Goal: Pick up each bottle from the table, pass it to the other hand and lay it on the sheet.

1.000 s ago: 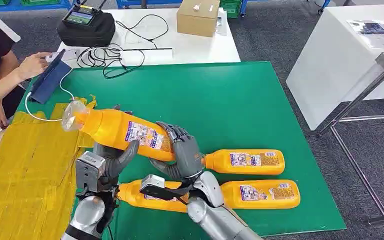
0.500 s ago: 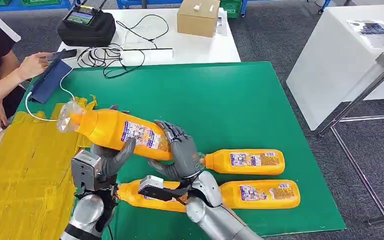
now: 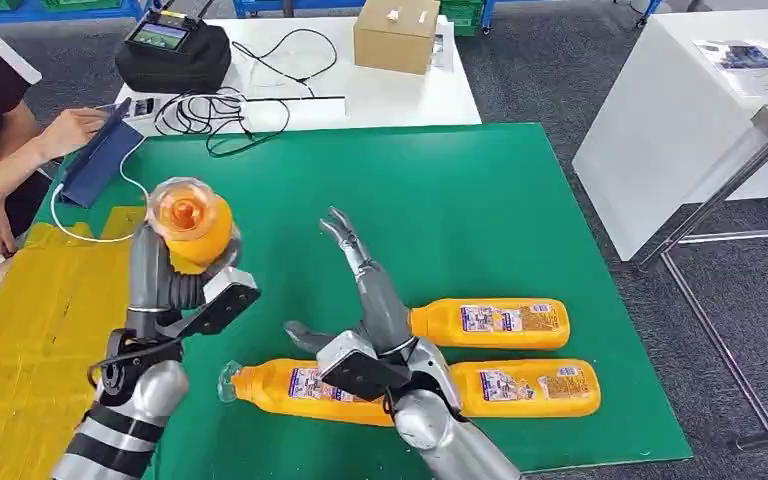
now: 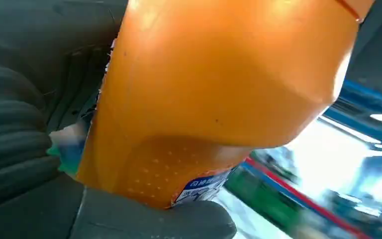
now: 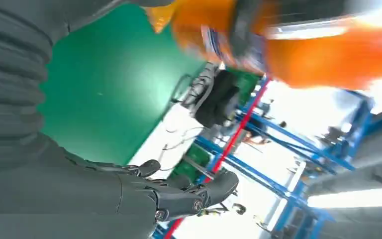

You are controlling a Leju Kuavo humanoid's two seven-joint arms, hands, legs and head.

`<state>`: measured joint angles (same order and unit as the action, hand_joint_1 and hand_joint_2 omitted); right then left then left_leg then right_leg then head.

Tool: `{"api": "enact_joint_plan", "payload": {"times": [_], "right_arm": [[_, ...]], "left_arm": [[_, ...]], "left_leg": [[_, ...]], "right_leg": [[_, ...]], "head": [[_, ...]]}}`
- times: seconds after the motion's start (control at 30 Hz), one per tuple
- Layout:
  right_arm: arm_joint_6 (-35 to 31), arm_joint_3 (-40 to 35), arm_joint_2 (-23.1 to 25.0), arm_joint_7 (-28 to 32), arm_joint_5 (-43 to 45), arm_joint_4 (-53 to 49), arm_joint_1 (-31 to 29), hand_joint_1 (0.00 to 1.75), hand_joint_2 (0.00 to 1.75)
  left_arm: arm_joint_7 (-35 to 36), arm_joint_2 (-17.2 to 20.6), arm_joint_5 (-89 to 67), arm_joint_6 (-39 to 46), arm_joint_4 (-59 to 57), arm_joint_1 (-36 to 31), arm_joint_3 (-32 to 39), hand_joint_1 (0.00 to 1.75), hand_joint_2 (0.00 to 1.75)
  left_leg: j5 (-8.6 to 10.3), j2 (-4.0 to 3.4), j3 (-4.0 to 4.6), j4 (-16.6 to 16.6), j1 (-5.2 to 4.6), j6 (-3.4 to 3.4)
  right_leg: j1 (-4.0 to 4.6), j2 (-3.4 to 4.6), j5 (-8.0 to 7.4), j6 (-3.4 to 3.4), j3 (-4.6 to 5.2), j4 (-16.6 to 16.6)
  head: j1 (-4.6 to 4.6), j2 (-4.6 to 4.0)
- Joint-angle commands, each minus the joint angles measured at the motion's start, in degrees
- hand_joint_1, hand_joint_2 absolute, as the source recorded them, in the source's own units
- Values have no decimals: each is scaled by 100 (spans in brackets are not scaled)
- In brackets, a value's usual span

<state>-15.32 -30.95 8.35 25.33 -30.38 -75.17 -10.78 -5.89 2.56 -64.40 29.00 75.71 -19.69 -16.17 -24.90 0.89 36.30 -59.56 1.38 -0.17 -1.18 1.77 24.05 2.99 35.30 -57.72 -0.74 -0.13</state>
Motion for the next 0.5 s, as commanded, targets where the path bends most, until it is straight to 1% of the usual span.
{"api": "enact_joint_plan", "payload": {"times": [0.03, 0.07, 0.1, 0.13, 0.17, 0.23, 0.27, 0.33, 0.43, 0.47, 0.5], "right_arm": [[620, 72, -430, 112, 313, -1093, 190, 0, 175], [868, 44, -451, 151, 534, -1110, 193, 0, 175], [1326, 17, -497, 292, 982, -1146, 191, 0, 175], [1538, -20, -523, 382, 1140, -1160, 191, 0, 175], [1566, -47, -524, 404, 1130, -1173, 200, 0, 175], [1564, -56, -519, 404, 1130, -1178, 207, 0, 175], [1564, -56, -519, 404, 1130, -1178, 207, 0, 175], [1563, -60, -513, 404, 1130, -1176, 206, 0, 175], [1563, -60, -513, 404, 1130, -1176, 206, 0, 175], [1569, -64, -525, 410, 1122, -1175, 201, 0, 175], [1609, -123, -559, 441, 1082, -1184, 186, 0, 175]], "left_arm": [[1640, 892, -2560, -51, -2573, -1398, -166, 175, 175], [1825, 997, -2560, -285, -2820, -1546, -485, 175, 175], [2036, 1082, -2560, -545, -3235, -1785, -860, 175, 175], [2184, 1106, -2560, -652, -3642, -2003, -1147, 175, 175], [2295, 1086, -2560, -668, -4031, -2187, -1363, 175, 175], [2293, 1062, -2560, -579, -4182, -2240, -1376, 175, 175], [2293, 1062, -2560, -579, -4182, -2240, -1376, 175, 175], [2297, 1051, -2560, -569, -4188, -2238, -1380, 175, 175], [2297, 1051, -2560, -569, -4188, -2238, -1380, 175, 175], [2296, 1044, -2560, -620, -4221, -2258, -1426, 175, 175], [2308, 1027, -2560, -862, -4400, -2332, -1517, 175, 175]], "left_leg": [[2, 9, -21, 8, 0, 6], [1, 8, -16, 6, 0, 5], [4, 6, -10, 5, -1, 3], [4, 12, -23, 10, -2, 6], [4, 15, -14, 5, 1, 4], [5, 23, -25, 10, 0, 7], [6, 12, -18, 7, -1, 6], [-1, 2, -29, 7, 2, 9], [2, -2, -12, 3, 1, 5], [-1, -2, -21, 5, 1, 8], [0, -1, -16, 3, 1, 6]], "right_leg": [[5, -29, 4, -15, -23, 4], [4, -24, 3, -11, -17, 3], [2, -18, 2, -8, -11, 1], [4, -33, 6, -15, -26, 4], [5, -30, 5, -11, -19, 2], [5, -43, 8, -13, -31, 6], [3, -27, 4, -10, -19, 4], [8, -23, 6, -14, -31, 7], [4, -12, 2, -8, -13, 1], [6, -16, 5, -12, -22, 2], [5, -15, 4, -11, -18, 1]], "head": [[2, 0], [0, 0], [2, 0], [2, 0], [2, 0], [0, 0], [2, 0], [2, 0], [2, 0], [0, 0], [2, 0]]}}
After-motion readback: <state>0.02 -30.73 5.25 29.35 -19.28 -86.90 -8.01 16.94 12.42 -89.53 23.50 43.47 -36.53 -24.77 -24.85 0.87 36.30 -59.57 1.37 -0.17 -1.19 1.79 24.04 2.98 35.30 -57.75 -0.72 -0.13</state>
